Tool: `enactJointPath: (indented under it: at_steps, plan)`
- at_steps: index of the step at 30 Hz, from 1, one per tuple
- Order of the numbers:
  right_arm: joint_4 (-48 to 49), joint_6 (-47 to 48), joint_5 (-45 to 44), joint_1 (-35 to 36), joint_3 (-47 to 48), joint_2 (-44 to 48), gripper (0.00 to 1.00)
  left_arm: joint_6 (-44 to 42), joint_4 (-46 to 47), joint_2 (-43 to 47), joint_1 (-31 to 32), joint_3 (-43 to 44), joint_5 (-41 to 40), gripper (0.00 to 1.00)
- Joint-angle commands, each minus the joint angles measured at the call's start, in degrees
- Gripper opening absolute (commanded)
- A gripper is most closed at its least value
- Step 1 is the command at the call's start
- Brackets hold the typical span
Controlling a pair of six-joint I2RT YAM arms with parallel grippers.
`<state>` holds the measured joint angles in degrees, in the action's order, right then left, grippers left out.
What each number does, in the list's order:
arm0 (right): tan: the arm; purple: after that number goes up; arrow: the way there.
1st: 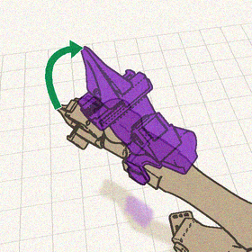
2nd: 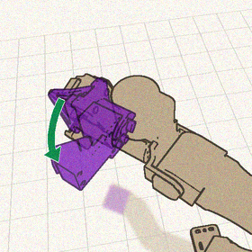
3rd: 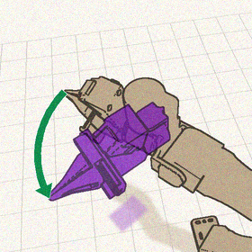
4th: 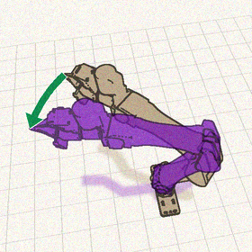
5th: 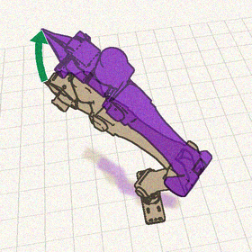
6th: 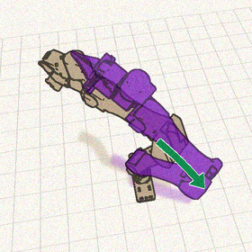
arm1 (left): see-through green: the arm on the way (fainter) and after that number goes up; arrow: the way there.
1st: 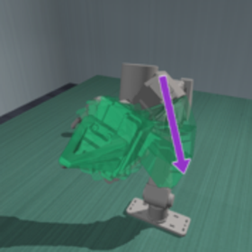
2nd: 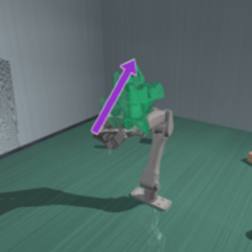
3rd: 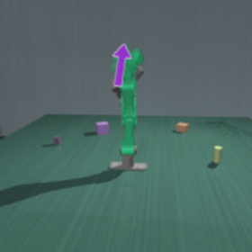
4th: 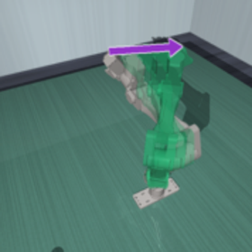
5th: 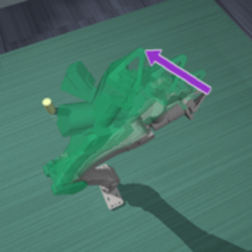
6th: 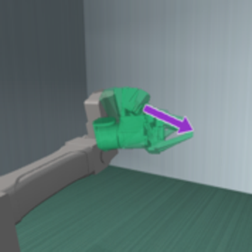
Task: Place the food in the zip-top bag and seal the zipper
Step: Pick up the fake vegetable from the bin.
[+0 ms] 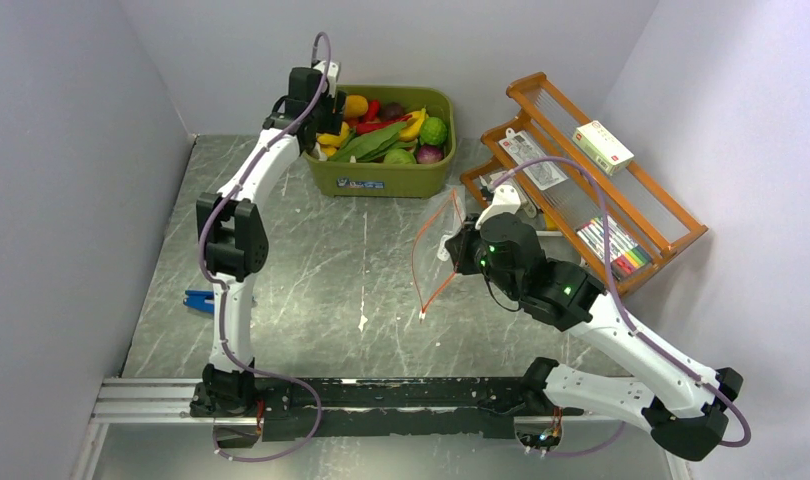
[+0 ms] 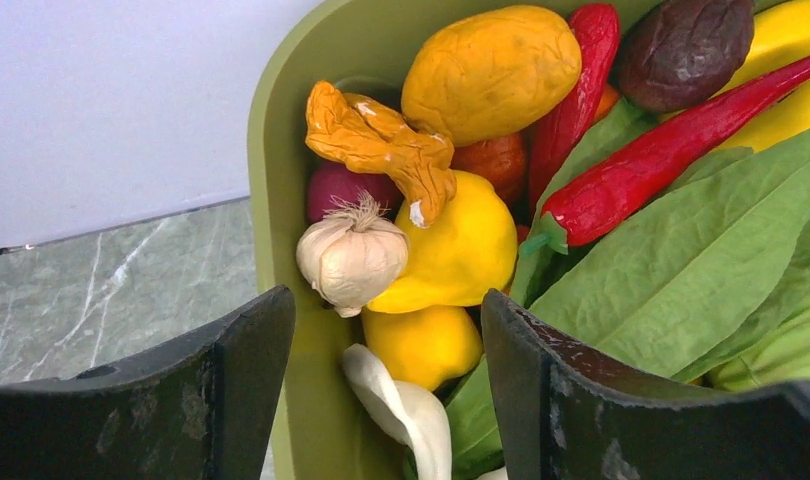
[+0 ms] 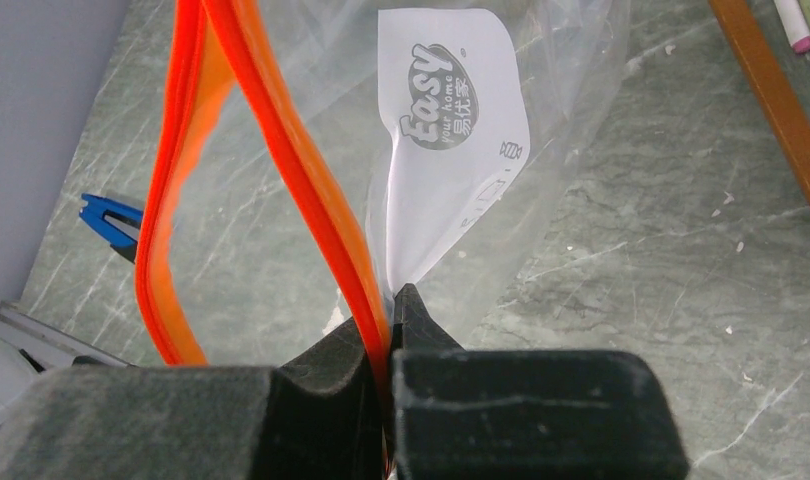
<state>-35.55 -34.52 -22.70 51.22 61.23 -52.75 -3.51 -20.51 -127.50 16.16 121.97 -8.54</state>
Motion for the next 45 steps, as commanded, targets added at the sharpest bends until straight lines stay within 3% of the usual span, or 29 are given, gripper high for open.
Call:
enactJointPath:
  at_steps: [1,11,27,32,45]
  plan:
    - [-0.3,0.0,-0.2,0.1,0.5,0.5,0.0,-0.5,1.8,-2.4,-0.3,0.0,-0.7,0.69]
    - [-0.8,-0.8,0.2,0.1,0.2,0.8,0.0,-1.3,2.5,-7.4,-0.6,3.1,-5.9,0.76]
    - [0.7,-0.3,-0.9,0.1,-1.7,-0.3,0.0,-5.2,15.7,-8.7,-0.6,-1.9,-11.1,0.78]
    - [-0.6,0.2,-1.8,0.1,-0.5,-1.1,0.0,-2.9,12.7,-10.5,-0.6,0.5,-11.6,0.74]
    - [-0.1,0.5,-2.7,0.1,-0.9,-1.0,0.0,2.4,8.2,-9.3,-0.5,-3.2,-13.1,0.65]
